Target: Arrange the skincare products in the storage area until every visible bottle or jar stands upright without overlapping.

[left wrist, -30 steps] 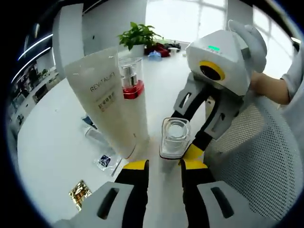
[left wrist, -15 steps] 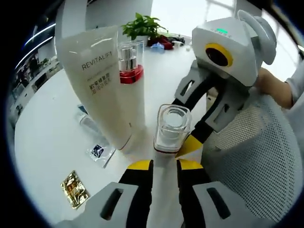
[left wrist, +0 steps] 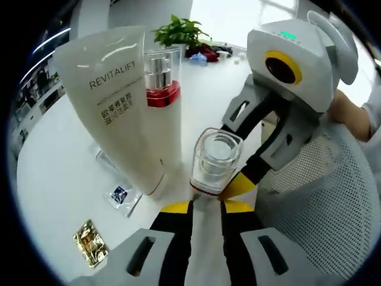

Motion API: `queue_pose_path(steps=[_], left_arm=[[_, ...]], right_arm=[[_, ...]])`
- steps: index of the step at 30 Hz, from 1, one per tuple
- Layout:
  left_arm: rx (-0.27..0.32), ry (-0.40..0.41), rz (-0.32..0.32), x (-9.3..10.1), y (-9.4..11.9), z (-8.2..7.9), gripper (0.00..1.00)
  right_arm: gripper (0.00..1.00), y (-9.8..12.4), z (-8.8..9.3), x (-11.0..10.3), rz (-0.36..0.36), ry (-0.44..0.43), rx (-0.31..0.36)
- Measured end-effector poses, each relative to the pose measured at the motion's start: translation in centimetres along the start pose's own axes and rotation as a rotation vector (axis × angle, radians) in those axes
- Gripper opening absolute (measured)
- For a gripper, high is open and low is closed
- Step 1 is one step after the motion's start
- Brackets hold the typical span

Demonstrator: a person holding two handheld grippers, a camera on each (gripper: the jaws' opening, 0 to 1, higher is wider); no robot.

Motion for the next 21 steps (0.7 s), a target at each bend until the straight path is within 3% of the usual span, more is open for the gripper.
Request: queue_pose_path(steps=[21], left_arm=[[0.030,0.047,-0.037,-0.6,-1.3,-1.0,0.12]], right_arm=[[0.18,0.2,0.8,1.6,0.079,-0.047,-0.032]])
Point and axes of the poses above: the point that each gripper's makers call its tool centre point, and the gripper's own axes: y roughly backward along the fingers, x roughly to its right, z roughly out of its underside, the point moved 4 cm from there along y, roughly backward along the fingers, and after that the axes turned 7 degrees about z, right-handed, at the moved point
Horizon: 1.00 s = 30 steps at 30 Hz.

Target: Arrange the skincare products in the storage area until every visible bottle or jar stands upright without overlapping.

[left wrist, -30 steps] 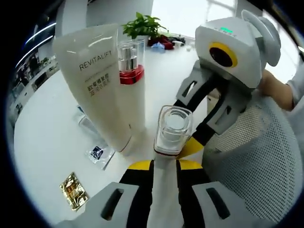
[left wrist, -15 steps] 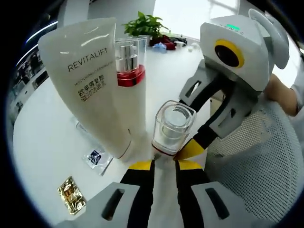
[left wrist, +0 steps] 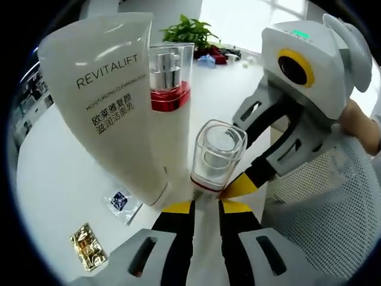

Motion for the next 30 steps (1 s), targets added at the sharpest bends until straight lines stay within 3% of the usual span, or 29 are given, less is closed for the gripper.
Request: queue_pose_path(steps=[30], left_arm=[[0.044,0.011,-0.069,-1.1,-1.0,-0.6,0.11]], right_arm=[[0.19,-0.2,0.3,1.7,0.080,-0.020,-0.011]])
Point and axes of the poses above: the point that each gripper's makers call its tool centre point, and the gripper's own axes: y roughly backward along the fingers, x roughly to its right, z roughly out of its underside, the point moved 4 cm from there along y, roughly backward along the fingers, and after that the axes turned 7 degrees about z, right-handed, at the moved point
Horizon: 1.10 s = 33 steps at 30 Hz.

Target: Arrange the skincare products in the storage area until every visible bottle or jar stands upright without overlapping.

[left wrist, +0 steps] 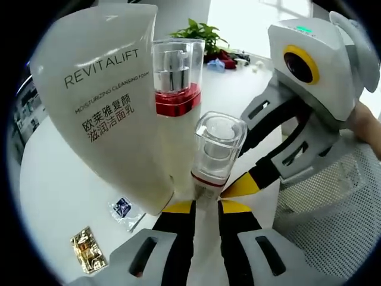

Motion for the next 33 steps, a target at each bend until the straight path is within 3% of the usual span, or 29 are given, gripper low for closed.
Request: queue_pose_path(steps=[21,33], left_arm=[[0.040,-0.024,-0.027,0.03,-0.12,-0.62,0.07],[0.034,-0.031,-0.030,-0.06,-0.24,-0.53,0.08]], right_arm=[[0.15,0.13,-0.17,0.19,0.010,-0.007,0.011],[0.14,0.14,-0.24,0.21,0.010,-0.011,0.014]])
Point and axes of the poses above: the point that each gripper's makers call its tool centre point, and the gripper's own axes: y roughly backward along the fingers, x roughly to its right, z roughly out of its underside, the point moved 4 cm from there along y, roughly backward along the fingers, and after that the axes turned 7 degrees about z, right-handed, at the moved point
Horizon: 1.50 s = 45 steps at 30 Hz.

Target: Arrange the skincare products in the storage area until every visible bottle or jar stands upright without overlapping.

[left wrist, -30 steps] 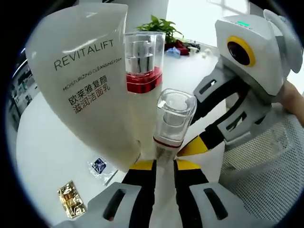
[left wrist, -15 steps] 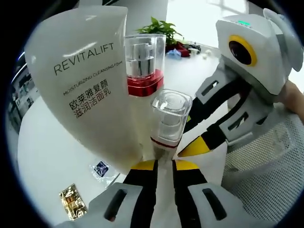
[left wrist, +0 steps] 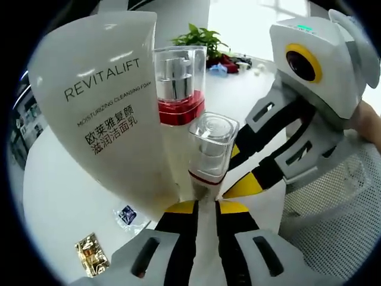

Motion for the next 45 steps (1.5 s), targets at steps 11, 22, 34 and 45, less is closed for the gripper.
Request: queue_pose_path(steps=[11,22,34,45], left_arm=[[-0.012,-0.004,0.002,0.1,0.4,0.2,0.09],[-0.004,-0.005,-0.011,-0.2,2.7,0.1,0.13],[0.012,-0.006,-0.062,-0.6,6.1,0.1,0.22],[0.032,-0.012,-0.120,-1.3,8.7,-0.2,0.34]], right_arm=[[0.14,0.2,0.0,-0.2,-0.005,0.006,0.001],[0.16,0.6,0.2,0.1,-0.012,-0.034,0.008],[0.22,2.2,-0.3,0.4,-0.004,-0.055,0.035],[0.32,5.0,-2.0,0.8,0.011,-0.096,0.114]])
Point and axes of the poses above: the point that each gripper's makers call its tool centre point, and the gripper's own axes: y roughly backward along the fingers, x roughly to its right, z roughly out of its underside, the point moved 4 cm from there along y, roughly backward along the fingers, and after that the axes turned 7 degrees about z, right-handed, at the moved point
